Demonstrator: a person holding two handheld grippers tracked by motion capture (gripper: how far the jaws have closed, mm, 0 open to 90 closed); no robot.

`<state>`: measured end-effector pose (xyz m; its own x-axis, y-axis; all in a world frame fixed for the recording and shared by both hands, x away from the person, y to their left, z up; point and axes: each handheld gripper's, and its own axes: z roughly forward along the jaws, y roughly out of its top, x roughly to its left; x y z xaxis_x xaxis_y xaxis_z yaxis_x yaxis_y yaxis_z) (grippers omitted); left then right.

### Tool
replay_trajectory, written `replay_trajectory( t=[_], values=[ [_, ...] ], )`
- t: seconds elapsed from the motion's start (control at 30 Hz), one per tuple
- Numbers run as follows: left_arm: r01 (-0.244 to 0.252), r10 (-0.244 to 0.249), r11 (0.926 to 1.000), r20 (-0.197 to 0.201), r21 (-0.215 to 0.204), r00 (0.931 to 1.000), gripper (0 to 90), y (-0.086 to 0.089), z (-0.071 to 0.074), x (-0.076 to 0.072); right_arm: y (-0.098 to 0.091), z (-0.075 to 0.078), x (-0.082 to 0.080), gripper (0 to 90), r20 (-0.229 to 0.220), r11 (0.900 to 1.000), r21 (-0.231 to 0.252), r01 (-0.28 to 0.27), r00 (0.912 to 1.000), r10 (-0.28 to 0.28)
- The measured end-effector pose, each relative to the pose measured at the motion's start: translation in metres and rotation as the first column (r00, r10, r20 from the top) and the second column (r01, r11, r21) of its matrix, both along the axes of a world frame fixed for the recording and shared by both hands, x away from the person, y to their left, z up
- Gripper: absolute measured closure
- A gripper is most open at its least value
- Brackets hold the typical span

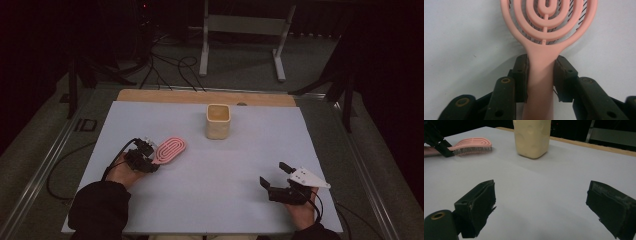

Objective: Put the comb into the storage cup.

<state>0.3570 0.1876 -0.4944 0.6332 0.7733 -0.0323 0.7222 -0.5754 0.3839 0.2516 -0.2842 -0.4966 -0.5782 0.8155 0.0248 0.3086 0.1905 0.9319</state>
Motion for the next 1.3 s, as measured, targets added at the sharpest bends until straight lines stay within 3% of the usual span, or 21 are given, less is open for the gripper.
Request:
replay_trajectory(
  t=[0.23,0.47,0.83,1.3],
  values=[
    [0.006,-0.006,0.9997,0.002,0.023,1.0,69.9,-0.004,0.001,0.0,0.0,0.0,0.0,8.4,0.0,1.0,0.0,-0.001,1.0,0.001],
    [-0.004,0.003,0.9993,0.03,0.036,0.9995,70.1,-0.005,0.002,-0.001,0.0,0.0,0.0,8.3,-0.002,1.0,0.001,0.0,1.0,0.0],
    [-0.021,0.02,0.9997,0.079,0.016,0.9967,70.2,-0.003,0.009,-0.005,0.0,0.0,0.0,8.4,-0.004,1.0,0.001,0.002,1.0,-0.002],
    [-0.06,0.067,0.997,0.149,-0.048,0.9866,70.2,0.001,0.021,-0.008,0.0,-0.001,0.001,8.4,-0.005,1.0,-0.003,0.002,1.0,-0.002]
  ],
)
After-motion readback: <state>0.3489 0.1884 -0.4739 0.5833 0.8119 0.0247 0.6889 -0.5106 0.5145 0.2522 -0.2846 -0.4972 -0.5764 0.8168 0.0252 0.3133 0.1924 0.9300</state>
